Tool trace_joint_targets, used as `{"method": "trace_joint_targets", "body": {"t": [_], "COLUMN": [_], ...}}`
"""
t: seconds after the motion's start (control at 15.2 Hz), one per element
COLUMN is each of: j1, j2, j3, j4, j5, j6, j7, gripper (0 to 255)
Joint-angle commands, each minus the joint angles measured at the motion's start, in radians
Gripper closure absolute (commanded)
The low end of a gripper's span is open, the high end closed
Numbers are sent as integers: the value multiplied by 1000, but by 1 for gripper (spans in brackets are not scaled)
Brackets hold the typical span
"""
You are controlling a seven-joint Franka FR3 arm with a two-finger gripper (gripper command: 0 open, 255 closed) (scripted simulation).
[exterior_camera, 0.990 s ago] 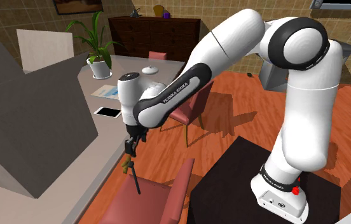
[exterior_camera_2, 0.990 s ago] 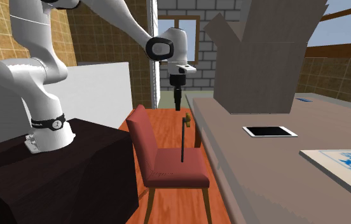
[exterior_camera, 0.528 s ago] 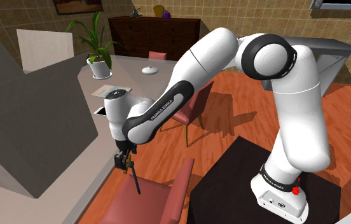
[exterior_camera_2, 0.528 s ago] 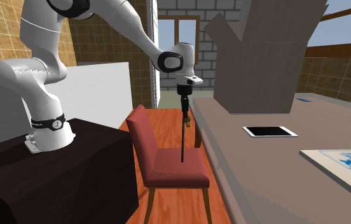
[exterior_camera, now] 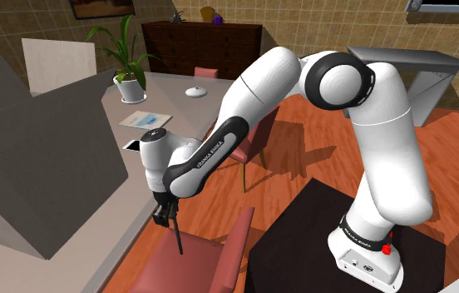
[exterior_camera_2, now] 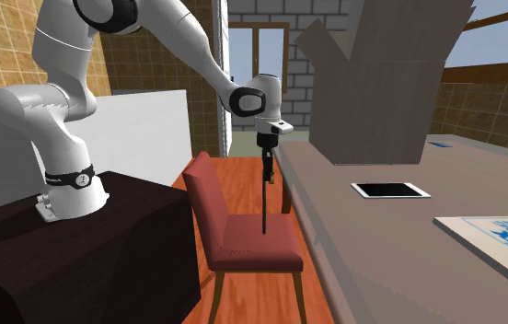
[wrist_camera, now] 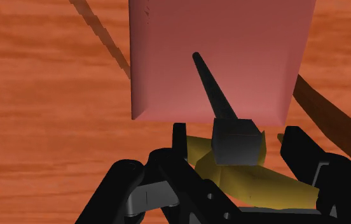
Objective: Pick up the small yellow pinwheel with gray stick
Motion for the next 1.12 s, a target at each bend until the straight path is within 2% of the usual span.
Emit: {"method": "trace_joint_targets", "body": {"t": [0.0,0.53,1.06], "j1": [0,1,-16], "j2": [1,3,-70], "j3": [0,-1,22], "j4": [0,2,9], "j5": [0,-1,32], "j6": [1,1,-76], "j7": [0,1,-19], "gripper": [255,255,255]}}
